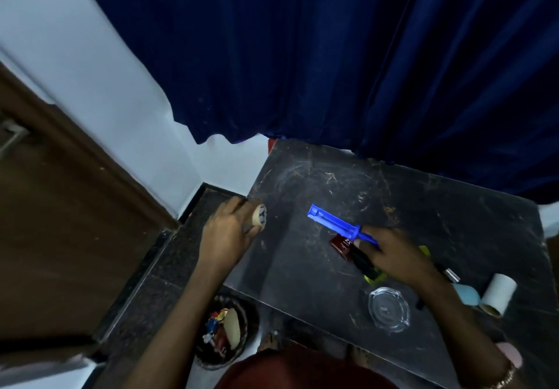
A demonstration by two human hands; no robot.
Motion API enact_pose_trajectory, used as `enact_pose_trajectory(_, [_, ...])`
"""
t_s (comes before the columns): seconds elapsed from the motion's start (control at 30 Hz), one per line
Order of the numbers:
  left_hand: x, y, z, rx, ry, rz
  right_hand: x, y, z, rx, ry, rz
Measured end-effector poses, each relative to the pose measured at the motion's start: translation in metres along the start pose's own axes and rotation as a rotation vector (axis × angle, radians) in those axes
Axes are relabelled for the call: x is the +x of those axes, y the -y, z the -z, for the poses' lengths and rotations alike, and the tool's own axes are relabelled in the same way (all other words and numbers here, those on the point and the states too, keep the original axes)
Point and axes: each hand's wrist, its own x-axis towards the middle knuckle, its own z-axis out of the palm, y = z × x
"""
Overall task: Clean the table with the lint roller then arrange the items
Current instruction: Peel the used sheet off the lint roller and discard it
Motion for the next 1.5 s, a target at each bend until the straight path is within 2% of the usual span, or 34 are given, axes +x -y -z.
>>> enact_pose_trajectory(0.2, [-0.041, 0.036, 0.003, -0.112, 0.000, 0.187, 0.023, 0.026, -0.038, 0.064, 0.022, 0.025])
enact_pose_trajectory(0.37, [-0.085, 0.073, 0.006, -0.182, 0.009, 0.356, 0.040, 0.062, -0.085, 0.284, 0.196, 0.041])
enact_pose_trajectory(0.8, [-0.204, 0.151, 0.006, -0.240, -0.074, 0.760, 0.056, 0.186, -0.250, 0.533, 0.561, 0.006])
enact_pose_trajectory(1.23, [-0.258, 0.202, -0.036, -0.392, -0.191, 0.998, 0.069, 0.235, -0.350, 0.507, 0.671, -0.057])
enact_pose_trajectory(1.4, [-0.274, 0.231, -0.098, -0.510, -0.207, 1.096, 0.078, 0.216, -0.408, 0.415, 0.606, -0.069])
enact_pose_trajectory(1.5, [-0.280, 0.256, -0.153, -0.539, -0.164, 1.118, 0.089, 0.187, -0.458, 0.336, 0.564, -0.058])
